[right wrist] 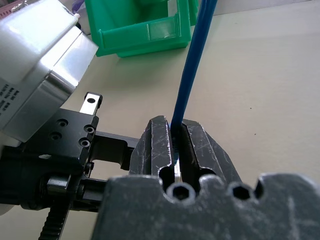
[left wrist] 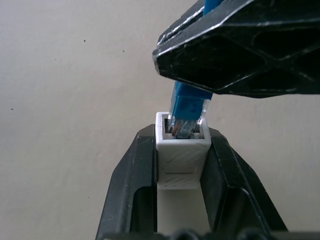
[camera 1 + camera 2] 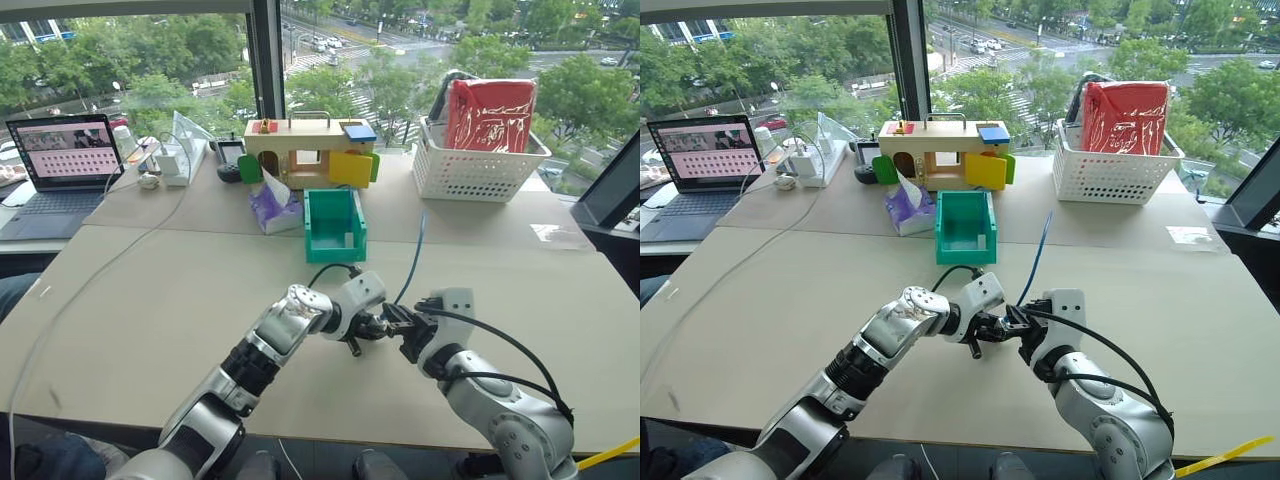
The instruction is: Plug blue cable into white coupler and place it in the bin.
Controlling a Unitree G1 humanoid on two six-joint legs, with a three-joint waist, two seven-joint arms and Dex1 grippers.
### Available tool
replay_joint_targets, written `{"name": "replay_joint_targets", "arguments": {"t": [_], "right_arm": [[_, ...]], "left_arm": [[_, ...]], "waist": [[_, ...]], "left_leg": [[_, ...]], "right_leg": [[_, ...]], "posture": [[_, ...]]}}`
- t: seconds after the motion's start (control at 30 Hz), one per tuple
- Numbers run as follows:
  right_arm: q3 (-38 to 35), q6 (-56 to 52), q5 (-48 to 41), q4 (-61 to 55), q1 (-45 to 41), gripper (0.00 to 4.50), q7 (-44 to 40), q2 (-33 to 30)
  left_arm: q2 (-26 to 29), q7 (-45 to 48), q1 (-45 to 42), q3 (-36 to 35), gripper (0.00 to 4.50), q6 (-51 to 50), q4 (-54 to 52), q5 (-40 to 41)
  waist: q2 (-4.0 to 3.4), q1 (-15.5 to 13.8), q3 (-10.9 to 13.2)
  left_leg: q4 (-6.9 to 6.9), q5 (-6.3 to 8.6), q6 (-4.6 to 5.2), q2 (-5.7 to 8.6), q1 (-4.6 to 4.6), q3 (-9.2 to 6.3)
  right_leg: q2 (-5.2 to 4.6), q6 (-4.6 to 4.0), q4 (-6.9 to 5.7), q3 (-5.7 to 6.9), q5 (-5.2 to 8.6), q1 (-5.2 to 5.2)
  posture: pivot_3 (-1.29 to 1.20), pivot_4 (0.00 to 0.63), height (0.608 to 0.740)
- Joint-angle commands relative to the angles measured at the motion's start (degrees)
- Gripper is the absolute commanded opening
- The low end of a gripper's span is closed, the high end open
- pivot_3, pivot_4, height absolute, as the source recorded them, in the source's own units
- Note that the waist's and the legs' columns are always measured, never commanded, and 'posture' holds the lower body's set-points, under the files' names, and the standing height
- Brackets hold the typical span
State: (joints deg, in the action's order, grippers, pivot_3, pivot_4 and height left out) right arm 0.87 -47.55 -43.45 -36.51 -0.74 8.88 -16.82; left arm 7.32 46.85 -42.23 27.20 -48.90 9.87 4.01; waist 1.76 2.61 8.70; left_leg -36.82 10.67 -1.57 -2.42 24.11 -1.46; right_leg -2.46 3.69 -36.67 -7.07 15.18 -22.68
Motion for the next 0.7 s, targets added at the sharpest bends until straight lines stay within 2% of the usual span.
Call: {"name": "replay_joint_targets", "arguments": {"t": [0.03, 0.23, 0.47, 0.7], "right_arm": [[1.77, -5.42, -4.11, 0.64, 2.49, 0.00, -1.42, 2.19], [-0.94, -9.09, -8.99, 3.70, 5.26, 0.00, -2.19, 4.78], [1.78, -9.11, -6.13, 7.58, 5.02, 0.00, -6.27, 2.01], [6.25, -7.99, 1.32, 12.50, 3.75, 0.00, -10.43, -0.46]], "left_arm": [[-0.95, -2.70, -1.02, -1.13, 0.68, -0.71, 2.79, -0.49], [-1.62, -3.33, 1.61, -0.70, 0.68, -3.79, -1.47, 0.71], [-1.04, -4.70, 2.69, -2.91, 0.68, -6.00, -3.68, 2.28], [-0.30, -5.73, 3.62, -2.63, 0.68, -7.31, -6.02, 3.08]], "waist": [[0.02, -0.05, -0.01], [0.33, -0.11, -0.33], [0.46, -0.06, -0.57], [0.67, 0.23, -1.36]], "left_leg": [[0.00, 0.00, 0.00, 0.00, 0.00, 0.00], [0.03, 0.04, 0.05, -0.02, -0.01, -0.03], [0.24, 0.10, 0.08, -0.06, -0.31, -0.03], [0.85, 0.10, 0.08, -0.08, -0.69, 0.01]], "right_leg": [[0.00, 0.00, 0.00, 0.00, 0.00, 0.00], [-0.01, 0.01, 0.07, 0.04, 0.04, 0.08], [0.00, -0.10, 0.22, 0.10, 0.14, 0.35], [0.00, -0.22, 0.56, 0.08, 0.20, 0.49]], "posture": [[0.00, 0.150, 0.733], [0.00, 0.150, 0.733], [0.00, 0.150, 0.733], [0.00, 0.150, 0.733]]}}
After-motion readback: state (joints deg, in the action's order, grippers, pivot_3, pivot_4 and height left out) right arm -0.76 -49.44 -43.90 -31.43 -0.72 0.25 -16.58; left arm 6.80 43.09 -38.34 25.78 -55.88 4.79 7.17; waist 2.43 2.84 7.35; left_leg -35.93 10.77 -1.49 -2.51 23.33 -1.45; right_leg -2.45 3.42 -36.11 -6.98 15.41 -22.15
